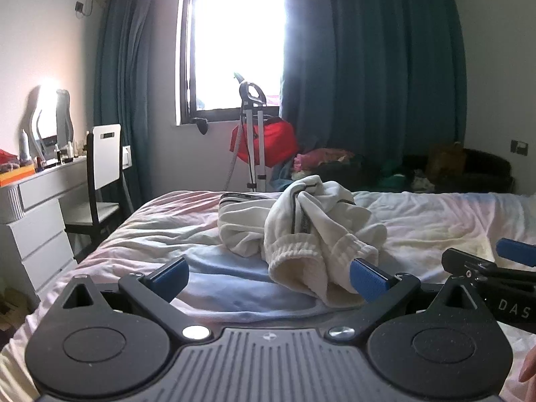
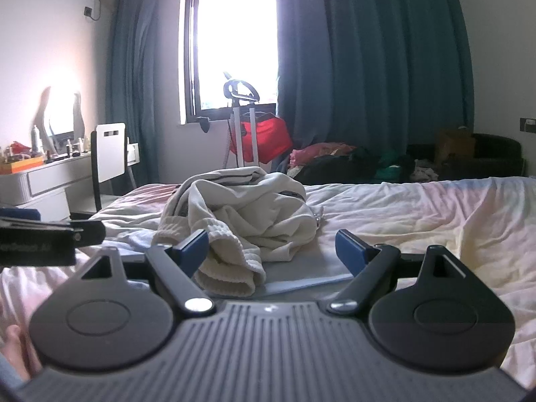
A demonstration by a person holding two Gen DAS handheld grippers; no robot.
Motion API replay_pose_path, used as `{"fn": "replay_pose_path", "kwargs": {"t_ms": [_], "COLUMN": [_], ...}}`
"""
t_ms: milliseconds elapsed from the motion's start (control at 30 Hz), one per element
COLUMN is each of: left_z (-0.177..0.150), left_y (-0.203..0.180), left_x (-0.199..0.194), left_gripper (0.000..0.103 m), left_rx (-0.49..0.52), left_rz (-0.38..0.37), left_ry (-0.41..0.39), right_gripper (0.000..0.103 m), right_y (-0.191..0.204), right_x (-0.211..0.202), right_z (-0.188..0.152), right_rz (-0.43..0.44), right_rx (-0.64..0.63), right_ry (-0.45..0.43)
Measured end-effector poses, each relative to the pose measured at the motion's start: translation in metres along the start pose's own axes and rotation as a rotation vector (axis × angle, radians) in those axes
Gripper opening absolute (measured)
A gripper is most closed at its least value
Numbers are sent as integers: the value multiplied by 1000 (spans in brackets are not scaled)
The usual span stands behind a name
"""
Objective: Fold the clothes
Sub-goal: 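Move both grippers toward the crumpled white pants on the bed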
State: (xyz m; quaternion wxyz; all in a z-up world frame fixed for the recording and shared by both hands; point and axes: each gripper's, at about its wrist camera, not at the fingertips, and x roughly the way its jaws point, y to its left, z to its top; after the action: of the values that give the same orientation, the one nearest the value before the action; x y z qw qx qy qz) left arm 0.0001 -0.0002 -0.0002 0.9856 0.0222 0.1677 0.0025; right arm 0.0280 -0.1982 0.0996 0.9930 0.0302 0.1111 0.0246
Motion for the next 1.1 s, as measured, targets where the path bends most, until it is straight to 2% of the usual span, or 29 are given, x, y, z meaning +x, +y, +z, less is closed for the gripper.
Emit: {"fn": "replay_pose_path", "kwargs": {"t_ms": [467,1100], "left_z": [-3,-8], "left_y": [-2,-8], "left_x": [5,7], "left_gripper": [103,103], "left_rx": [-20,11], "left_rz": [-18,-19], "left_ry": [14,14], "right_gripper": [84,84], "right_y": [-3,-1], "right_x": [4,3], "right_z": [-5,-2], "right_rz": [4,-9], "right_rx": [2,-2], "right_ry": [7,6]}}
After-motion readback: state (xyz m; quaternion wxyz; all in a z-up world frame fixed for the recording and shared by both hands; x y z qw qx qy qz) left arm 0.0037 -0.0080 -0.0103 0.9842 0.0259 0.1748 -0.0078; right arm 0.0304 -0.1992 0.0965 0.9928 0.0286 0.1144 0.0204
